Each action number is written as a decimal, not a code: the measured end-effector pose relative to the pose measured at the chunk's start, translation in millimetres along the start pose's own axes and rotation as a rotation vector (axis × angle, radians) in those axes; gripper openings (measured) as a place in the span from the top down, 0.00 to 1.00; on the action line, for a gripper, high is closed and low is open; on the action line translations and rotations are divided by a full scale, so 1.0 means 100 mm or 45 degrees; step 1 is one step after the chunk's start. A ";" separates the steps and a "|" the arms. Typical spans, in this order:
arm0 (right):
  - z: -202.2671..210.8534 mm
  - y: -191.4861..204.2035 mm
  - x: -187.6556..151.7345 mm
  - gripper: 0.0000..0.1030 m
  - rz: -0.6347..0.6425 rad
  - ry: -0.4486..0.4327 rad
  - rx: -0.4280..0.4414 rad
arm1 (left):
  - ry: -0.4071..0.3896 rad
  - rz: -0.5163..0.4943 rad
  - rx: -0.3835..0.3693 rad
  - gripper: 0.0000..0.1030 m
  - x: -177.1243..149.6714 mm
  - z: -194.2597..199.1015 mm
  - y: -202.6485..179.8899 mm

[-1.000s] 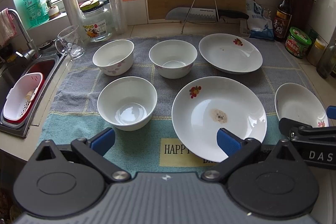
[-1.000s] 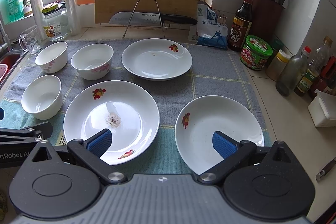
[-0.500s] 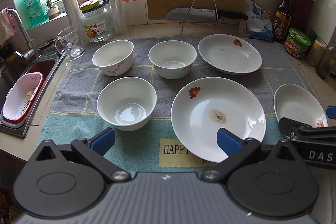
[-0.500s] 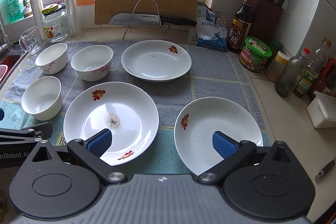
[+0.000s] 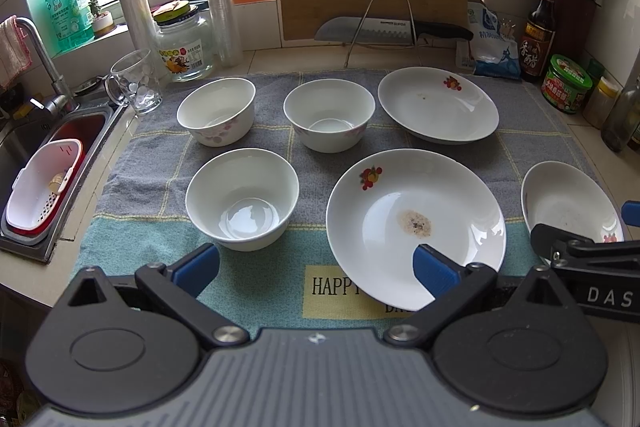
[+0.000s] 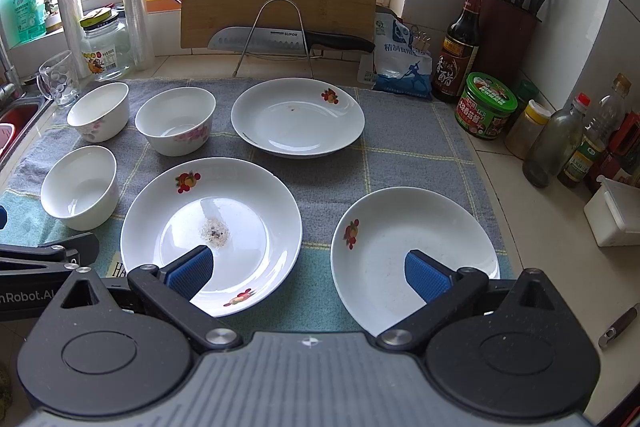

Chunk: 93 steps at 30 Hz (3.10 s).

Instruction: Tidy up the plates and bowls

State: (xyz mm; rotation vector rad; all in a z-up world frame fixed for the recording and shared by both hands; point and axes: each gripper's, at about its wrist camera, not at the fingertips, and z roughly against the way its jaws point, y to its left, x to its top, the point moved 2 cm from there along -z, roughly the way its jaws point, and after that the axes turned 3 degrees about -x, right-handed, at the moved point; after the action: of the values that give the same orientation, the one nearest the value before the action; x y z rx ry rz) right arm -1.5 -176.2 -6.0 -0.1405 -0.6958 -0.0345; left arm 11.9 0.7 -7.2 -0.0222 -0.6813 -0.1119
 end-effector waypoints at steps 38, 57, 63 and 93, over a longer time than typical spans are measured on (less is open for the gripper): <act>0.03 0.10 0.01 0.00 0.000 -0.032 -0.035 | -0.010 -0.016 -0.038 0.01 0.05 -0.02 0.11; 0.21 0.21 -0.02 0.00 -0.082 -0.165 -0.078 | -0.151 -0.156 -0.244 0.01 0.17 -0.03 0.30; 0.33 0.17 -0.13 0.00 -0.073 -0.225 -0.113 | -0.219 -0.227 -0.345 0.01 0.23 -0.06 0.29; -0.52 -1.00 -0.95 0.00 -0.116 -0.025 -0.079 | -0.120 -0.384 -0.658 0.01 0.45 -0.56 -0.82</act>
State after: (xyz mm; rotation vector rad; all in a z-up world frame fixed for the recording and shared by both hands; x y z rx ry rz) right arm -49.4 -283.8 -94.3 -0.1686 -0.7206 -0.1420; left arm 72.3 -88.1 -24.0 -0.4240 -0.7315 -0.5777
